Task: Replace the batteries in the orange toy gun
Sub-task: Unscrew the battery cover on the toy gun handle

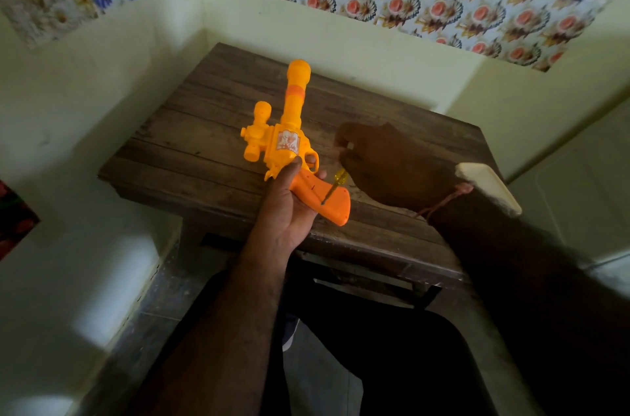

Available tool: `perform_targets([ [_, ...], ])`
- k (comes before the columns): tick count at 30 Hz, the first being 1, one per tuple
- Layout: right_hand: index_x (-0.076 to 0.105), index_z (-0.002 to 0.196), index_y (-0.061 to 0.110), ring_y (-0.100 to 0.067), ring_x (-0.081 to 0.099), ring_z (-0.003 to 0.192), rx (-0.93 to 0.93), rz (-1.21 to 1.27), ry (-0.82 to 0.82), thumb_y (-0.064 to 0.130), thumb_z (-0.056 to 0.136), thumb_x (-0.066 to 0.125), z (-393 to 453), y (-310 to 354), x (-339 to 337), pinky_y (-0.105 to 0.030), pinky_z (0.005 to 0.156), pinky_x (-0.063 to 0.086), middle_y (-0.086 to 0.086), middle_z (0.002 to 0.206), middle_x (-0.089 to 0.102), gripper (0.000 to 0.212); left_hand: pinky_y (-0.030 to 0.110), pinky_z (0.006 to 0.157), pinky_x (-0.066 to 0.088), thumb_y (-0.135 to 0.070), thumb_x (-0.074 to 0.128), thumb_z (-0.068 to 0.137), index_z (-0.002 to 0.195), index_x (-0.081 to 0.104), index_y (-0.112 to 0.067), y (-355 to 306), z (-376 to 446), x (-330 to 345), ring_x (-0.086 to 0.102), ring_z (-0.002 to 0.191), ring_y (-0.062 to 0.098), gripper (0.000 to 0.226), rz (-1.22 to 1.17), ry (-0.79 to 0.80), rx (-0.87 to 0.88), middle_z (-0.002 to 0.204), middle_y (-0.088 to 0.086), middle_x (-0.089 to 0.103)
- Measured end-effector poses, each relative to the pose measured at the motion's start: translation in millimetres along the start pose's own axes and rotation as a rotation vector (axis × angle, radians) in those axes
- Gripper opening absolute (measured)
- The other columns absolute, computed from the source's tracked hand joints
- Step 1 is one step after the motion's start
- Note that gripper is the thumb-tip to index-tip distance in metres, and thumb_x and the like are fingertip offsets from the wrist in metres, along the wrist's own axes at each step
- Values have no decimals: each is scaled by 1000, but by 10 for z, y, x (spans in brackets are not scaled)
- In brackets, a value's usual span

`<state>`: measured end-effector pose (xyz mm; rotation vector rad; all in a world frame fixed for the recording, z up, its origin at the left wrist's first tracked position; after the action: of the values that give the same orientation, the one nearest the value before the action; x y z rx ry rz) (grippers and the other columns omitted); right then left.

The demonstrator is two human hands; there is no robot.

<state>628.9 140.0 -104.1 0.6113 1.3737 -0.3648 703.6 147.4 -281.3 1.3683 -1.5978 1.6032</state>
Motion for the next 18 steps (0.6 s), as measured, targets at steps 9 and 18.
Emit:
perform_targets([
  [9, 57, 108, 19, 5, 47, 70, 26, 151, 110, 8, 83, 59, -5, -46, 42, -8, 52, 32, 20, 74, 49, 28, 42, 68, 59, -23, 52, 99, 145, 41, -22, 13, -34, 42, 59, 101, 23, 47, -27, 7, -19, 111, 5, 61],
  [18, 56, 110, 17, -8, 51, 69, -9, 55, 54, 19, 93, 51, -4, -21, -8, -18, 58, 38, 11, 77, 53, 18, 43, 73, 56, -24, 53, 99, 146, 41, -23, 4, -11, 12, 62, 88, 19, 49, 1, 8, -7, 105, 3, 63],
])
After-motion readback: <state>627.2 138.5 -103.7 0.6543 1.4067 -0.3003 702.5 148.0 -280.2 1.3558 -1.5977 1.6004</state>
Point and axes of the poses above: each hand's wrist, its own z-axis towards the middle knuckle, its own x-axis out of the palm, y = z × x, the point moved 8 cm from there along z, towards the middle knuckle
